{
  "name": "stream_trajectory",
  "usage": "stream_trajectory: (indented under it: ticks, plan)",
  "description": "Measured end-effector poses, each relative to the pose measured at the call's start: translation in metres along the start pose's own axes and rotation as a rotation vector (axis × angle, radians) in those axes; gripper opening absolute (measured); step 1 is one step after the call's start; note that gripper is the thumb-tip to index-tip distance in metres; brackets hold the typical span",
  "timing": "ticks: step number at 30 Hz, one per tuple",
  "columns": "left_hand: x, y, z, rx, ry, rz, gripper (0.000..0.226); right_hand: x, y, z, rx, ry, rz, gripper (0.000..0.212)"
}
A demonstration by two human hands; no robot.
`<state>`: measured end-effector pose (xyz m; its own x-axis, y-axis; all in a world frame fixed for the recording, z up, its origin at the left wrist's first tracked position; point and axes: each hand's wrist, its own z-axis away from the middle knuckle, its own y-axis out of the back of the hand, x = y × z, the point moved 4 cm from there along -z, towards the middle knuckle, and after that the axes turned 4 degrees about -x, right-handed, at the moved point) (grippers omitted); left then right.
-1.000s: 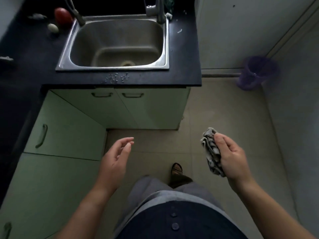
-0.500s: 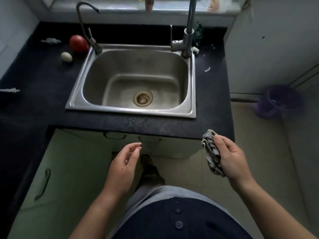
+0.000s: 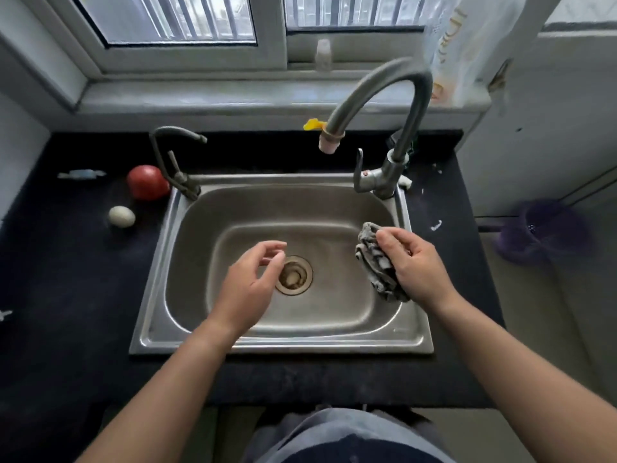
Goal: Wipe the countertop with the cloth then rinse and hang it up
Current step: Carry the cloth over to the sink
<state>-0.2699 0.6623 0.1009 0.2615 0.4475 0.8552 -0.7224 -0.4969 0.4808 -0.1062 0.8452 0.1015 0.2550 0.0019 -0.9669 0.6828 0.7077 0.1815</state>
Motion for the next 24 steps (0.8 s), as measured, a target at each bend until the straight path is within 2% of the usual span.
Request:
stream_trajectory:
  ticks: [5, 10, 16, 18, 21, 24]
  plan:
    - [0.018, -0.01, -0.065, 0.005, 0.029, 0.036, 0.021, -0.014, 0.013, -0.075, -0.008, 0.002, 0.063, 0.013]
    - [0.044, -0.059, -0.132, -0.021, 0.021, 0.048, 0.02, 0.01, 0.045, -0.098, 0.098, -0.053, -0.015, 0.018]
    - [0.069, -0.111, -0.191, 0.071, -0.03, -0.006, 0.045, 0.054, 0.063, -0.101, 0.145, -0.162, -0.132, 0.017]
    - [0.068, -0.117, -0.201, 0.092, -0.027, -0.044, 0.037, 0.064, 0.064, -0.102, 0.135, -0.186, -0.152, 0.017]
    - [0.063, -0.117, -0.208, 0.132, -0.02, -0.045, 0.015, 0.07, 0.064, -0.105, 0.131, -0.199, -0.203, 0.016]
    - [0.059, -0.115, -0.213, 0.14, -0.038, -0.069, 0.009, 0.072, 0.064, -0.107, 0.111, -0.2, -0.235, 0.015]
